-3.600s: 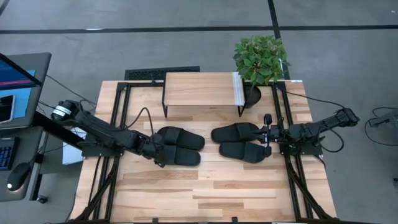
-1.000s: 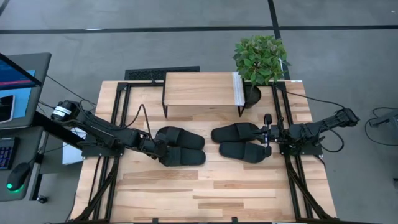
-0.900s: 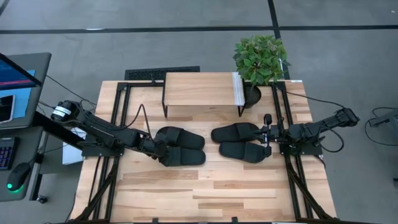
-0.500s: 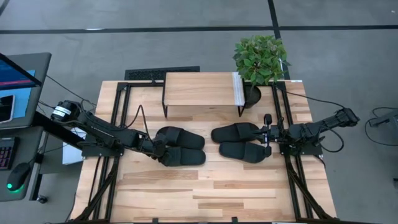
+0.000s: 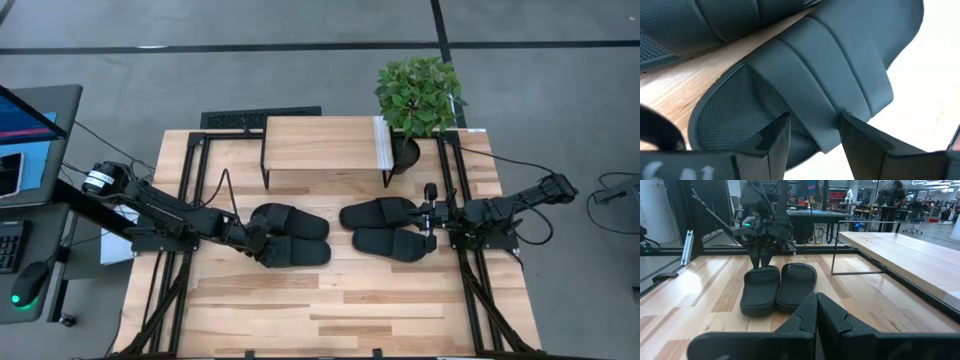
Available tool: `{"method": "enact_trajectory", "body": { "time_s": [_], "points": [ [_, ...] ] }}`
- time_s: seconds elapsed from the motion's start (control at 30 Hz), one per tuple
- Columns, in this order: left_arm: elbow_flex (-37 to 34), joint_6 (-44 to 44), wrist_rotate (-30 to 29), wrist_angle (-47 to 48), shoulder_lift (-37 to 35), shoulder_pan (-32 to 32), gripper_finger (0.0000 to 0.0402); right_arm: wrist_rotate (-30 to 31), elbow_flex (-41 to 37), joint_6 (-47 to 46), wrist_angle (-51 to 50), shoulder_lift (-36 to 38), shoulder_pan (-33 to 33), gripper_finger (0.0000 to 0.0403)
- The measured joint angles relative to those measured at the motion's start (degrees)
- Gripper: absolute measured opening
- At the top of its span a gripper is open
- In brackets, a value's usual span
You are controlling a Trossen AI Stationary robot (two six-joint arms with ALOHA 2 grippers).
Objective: Pick and place slides into the shelf
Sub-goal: Put the bottom left black slide on the shelf
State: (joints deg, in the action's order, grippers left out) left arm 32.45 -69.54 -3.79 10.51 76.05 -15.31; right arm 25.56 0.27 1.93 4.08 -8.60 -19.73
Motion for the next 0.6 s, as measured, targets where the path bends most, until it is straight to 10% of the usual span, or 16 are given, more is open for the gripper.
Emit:
{"method": "enact_trajectory", "body": {
  "time_s": [0.6],
  "points": [
    [0.0, 1.2, -2.9, -0.4, 0.0, 0.0, 0.016, 0.0, 0.0, 0.0, 0.0, 0.0, 0.0, 0.0]
  ]
}}
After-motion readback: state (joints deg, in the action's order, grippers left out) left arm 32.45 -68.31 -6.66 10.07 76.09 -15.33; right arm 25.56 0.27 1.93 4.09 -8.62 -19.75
